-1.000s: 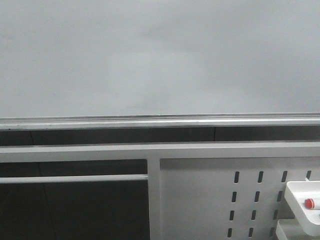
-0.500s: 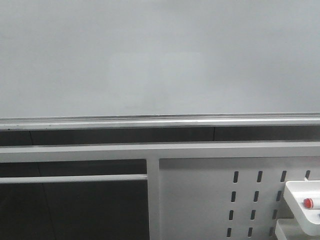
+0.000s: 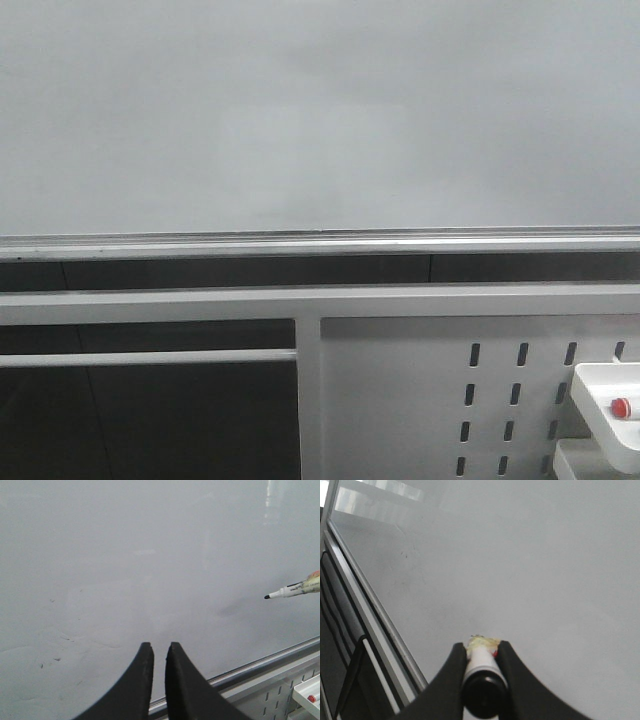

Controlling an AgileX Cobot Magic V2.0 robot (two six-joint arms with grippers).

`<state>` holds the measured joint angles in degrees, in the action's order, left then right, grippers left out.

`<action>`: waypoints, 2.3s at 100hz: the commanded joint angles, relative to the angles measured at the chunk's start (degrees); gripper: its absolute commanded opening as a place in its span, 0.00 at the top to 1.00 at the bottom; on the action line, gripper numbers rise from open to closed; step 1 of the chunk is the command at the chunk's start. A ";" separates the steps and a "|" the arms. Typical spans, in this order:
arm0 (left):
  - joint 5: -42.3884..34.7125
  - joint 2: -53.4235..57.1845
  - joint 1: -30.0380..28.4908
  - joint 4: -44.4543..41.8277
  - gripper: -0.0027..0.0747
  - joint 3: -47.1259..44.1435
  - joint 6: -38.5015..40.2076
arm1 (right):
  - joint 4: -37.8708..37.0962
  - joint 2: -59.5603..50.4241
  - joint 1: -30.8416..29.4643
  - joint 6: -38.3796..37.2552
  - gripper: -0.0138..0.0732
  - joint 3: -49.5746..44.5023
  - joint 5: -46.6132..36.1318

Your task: Write number 1 on whiteboard

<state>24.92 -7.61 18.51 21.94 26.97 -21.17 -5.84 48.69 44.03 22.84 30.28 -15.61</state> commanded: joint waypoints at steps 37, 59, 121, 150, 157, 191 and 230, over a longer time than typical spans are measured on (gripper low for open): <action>-3.67 -0.70 -0.14 1.21 0.91 0.10 0.66 | 0.31 1.57 -0.02 0.59 0.90 1.62 -6.24; -5.13 -0.70 -0.14 3.19 0.91 -1.81 0.66 | 0.31 1.57 -0.12 0.59 0.90 1.62 -6.35; -5.41 -0.70 -0.14 3.08 0.91 -1.81 0.66 | 0.75 6.02 -4.92 2.59 0.90 1.94 -12.37; -5.41 -0.70 -0.14 2.97 0.91 -1.81 0.56 | 1.45 6.02 -8.00 2.59 0.90 1.94 -12.37; -5.41 -0.70 -0.14 2.97 0.91 -1.81 0.56 | 1.76 6.06 -8.21 2.59 0.90 1.94 -12.37; -5.41 -0.70 -0.14 2.97 0.91 -1.81 0.56 | 2.54 9.60 -8.21 2.59 0.90 1.94 -13.62; -5.41 -0.70 -0.14 2.97 0.91 -1.81 0.56 | 11.14 10.09 -8.26 9.85 0.90 1.94 -16.16</action>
<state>23.61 -7.61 18.51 23.89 23.69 -21.08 2.11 59.26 36.21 30.01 30.28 -26.31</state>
